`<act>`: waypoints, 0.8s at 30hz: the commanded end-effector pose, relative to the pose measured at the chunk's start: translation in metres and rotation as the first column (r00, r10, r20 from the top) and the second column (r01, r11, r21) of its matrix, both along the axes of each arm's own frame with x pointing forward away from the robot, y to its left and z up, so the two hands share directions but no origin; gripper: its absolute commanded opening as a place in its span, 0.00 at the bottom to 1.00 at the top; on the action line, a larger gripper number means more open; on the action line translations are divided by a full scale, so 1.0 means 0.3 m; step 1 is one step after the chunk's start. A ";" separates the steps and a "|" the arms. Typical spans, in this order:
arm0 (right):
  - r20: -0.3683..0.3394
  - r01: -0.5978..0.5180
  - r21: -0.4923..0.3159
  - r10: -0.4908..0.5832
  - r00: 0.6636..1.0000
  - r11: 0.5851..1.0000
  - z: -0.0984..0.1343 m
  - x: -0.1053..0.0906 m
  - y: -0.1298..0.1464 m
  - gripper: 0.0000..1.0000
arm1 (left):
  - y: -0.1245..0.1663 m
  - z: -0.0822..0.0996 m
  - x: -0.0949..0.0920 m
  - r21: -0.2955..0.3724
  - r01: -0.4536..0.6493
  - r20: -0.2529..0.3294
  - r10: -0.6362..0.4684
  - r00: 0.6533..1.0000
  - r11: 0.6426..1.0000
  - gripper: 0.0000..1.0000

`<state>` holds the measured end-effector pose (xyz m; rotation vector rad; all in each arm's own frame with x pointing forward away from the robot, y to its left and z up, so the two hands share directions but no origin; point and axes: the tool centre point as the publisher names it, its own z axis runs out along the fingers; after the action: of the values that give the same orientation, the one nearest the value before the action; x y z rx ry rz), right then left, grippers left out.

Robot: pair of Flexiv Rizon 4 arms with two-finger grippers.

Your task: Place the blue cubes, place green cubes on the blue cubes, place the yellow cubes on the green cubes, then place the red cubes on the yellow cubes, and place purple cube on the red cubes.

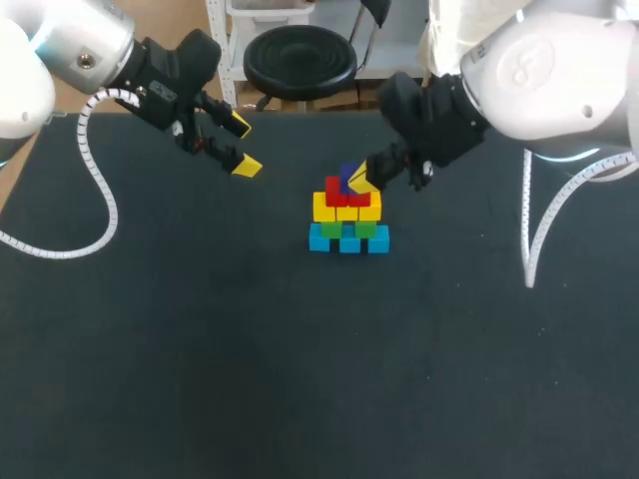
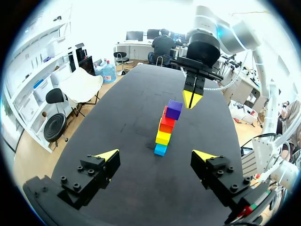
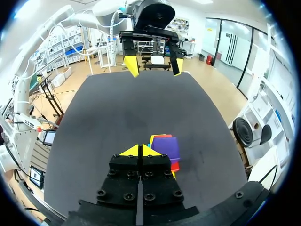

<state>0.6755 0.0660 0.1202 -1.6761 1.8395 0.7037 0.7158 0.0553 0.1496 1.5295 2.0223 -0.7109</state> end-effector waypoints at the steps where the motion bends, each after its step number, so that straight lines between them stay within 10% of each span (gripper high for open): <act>1: -0.001 -0.003 -0.001 0.003 1.000 1.000 0.000 0.010 0.000 0.00 | 0.004 -0.003 -0.002 -0.005 0.002 0.003 -0.002 1.000 1.000 1.00; 24: 0.002 -0.005 -0.014 0.005 1.000 1.000 -0.005 0.032 -0.002 0.00 | 0.004 -0.003 -0.002 -0.005 0.002 0.003 -0.002 1.000 1.000 1.00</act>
<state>0.6837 0.0650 0.1193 -1.6888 1.8431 0.6912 0.7158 0.0553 0.1496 1.5295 2.0223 -0.7109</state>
